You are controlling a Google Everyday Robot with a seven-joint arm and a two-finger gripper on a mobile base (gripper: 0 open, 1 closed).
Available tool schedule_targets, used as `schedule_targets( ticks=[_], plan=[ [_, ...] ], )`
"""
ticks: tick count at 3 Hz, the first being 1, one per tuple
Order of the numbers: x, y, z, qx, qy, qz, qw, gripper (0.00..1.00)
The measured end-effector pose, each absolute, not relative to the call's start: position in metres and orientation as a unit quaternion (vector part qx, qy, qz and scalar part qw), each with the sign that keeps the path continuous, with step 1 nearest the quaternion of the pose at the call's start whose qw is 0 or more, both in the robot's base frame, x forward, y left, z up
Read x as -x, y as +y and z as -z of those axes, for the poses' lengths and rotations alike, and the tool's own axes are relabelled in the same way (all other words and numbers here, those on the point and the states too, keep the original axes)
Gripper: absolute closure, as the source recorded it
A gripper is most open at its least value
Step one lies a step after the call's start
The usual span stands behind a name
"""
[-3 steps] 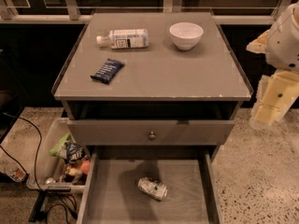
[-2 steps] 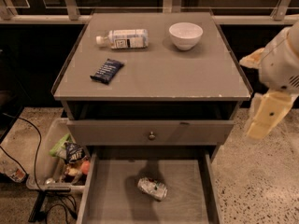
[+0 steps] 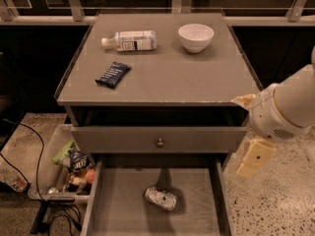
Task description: Pick 7up can from middle drawer and place on counter
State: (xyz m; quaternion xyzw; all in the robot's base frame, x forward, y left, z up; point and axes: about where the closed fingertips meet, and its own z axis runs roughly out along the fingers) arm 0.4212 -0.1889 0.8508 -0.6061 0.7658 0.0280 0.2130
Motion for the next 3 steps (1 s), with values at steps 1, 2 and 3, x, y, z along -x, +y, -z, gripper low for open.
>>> schedule_targets(
  ticks=[1, 2, 3],
  plan=[
    [-0.421, -0.188, -0.846, 0.605, 0.766, -0.028, 0.213, 0.00],
    [-0.420, -0.183, -0.837, 0.607, 0.766, -0.034, 0.211, 0.00],
    [-0.419, -0.175, -0.783, 0.598, 0.769, -0.072, 0.213, 0.00]
  ],
)
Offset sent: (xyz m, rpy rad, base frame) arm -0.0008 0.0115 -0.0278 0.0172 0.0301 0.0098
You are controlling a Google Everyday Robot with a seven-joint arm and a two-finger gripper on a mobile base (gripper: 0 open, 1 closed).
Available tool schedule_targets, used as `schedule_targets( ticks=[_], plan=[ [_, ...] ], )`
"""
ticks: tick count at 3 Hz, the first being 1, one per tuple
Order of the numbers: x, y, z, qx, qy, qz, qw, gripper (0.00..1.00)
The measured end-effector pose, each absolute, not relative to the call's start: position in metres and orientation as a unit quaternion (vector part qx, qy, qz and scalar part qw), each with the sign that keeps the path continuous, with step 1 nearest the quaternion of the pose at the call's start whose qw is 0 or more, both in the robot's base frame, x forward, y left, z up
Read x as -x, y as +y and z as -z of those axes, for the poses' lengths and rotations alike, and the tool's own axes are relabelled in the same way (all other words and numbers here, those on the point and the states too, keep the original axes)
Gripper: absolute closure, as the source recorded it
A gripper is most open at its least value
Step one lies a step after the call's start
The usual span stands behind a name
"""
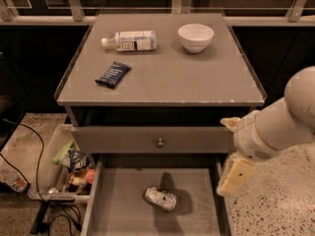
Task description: Pick 7up can from middle drawer and place on counter
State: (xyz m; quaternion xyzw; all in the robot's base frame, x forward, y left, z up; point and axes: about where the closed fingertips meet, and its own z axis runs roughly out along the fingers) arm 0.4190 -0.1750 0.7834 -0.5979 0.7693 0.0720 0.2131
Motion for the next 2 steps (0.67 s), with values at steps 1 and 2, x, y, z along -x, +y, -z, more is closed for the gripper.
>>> schedule_targets(
  ticks=[1, 2],
  plan=[
    [-0.420, -0.167, -0.717, 0.580, 0.772, -0.109, 0.237, 0.00],
    [-0.423, -0.157, -0.665, 0.561, 0.769, -0.135, 0.277, 0.00]
  ],
)
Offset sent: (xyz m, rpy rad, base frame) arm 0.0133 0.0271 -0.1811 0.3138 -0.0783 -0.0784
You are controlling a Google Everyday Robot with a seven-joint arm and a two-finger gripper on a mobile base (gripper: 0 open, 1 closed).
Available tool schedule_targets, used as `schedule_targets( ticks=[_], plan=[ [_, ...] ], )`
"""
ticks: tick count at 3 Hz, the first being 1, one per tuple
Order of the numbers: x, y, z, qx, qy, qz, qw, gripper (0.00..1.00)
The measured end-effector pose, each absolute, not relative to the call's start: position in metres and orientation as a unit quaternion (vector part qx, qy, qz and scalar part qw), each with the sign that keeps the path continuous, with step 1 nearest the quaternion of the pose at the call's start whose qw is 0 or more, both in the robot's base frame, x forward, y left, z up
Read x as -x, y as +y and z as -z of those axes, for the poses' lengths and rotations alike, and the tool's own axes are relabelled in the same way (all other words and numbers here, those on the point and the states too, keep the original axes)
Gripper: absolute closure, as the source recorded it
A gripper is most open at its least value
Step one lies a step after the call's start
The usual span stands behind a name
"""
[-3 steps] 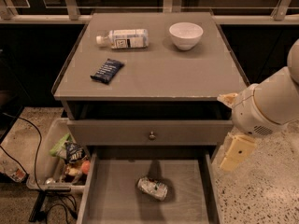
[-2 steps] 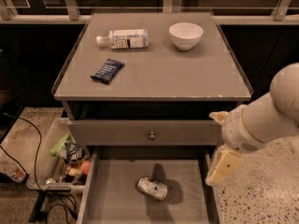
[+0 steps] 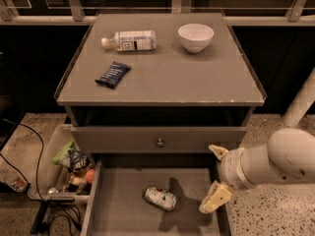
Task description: Pick 7up can from middle drawer and place on counter
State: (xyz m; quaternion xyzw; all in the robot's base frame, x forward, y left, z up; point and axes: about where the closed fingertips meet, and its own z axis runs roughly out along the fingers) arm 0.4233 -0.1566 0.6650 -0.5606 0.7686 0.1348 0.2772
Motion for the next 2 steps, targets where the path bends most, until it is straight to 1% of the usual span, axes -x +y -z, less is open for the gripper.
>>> schedule_targets(
  ticks=[1, 2],
  plan=[
    [-0.4256, -0.1442, -0.6156, 0.547, 0.771, -0.168, 0.279, 0.00],
    [-0.4255, -0.1438, -0.6154, 0.547, 0.771, -0.168, 0.279, 0.00]
  ],
)
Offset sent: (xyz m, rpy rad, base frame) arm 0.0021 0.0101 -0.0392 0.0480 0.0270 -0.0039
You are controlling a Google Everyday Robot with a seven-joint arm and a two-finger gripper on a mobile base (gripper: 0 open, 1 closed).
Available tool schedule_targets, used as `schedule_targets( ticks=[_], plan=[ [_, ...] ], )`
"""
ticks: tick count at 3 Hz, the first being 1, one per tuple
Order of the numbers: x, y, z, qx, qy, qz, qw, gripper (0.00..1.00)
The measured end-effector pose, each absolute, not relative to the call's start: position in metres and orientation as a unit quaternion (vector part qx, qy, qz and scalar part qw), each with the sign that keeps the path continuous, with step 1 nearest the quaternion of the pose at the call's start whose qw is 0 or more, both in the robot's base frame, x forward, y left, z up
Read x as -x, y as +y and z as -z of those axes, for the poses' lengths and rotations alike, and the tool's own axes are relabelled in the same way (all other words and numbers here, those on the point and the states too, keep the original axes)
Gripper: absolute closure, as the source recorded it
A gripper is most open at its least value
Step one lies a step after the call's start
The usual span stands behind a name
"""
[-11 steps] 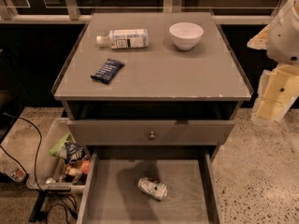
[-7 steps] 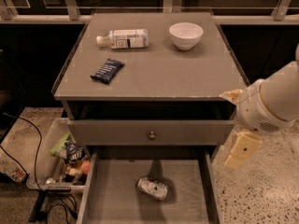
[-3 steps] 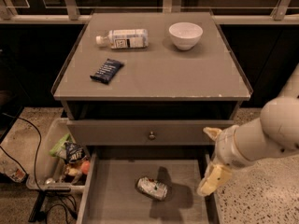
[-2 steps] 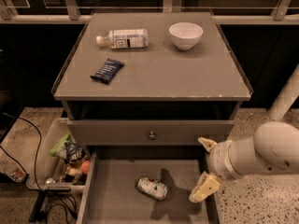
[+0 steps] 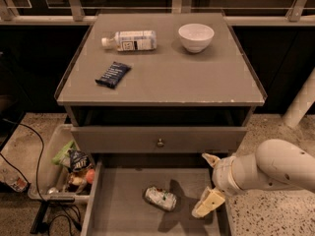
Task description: Pick 7up can from middle drawer and place on counter
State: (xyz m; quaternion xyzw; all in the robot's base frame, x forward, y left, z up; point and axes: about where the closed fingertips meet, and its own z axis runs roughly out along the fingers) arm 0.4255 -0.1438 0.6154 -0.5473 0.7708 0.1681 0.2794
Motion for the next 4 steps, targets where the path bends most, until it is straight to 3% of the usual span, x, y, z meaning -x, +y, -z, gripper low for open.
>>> schedule_targets(
  ticks=[4],
  plan=[
    [-0.442, -0.073, -0.454, 0.528, 0.758, -0.204, 0.324, 0.00]
  ],
)
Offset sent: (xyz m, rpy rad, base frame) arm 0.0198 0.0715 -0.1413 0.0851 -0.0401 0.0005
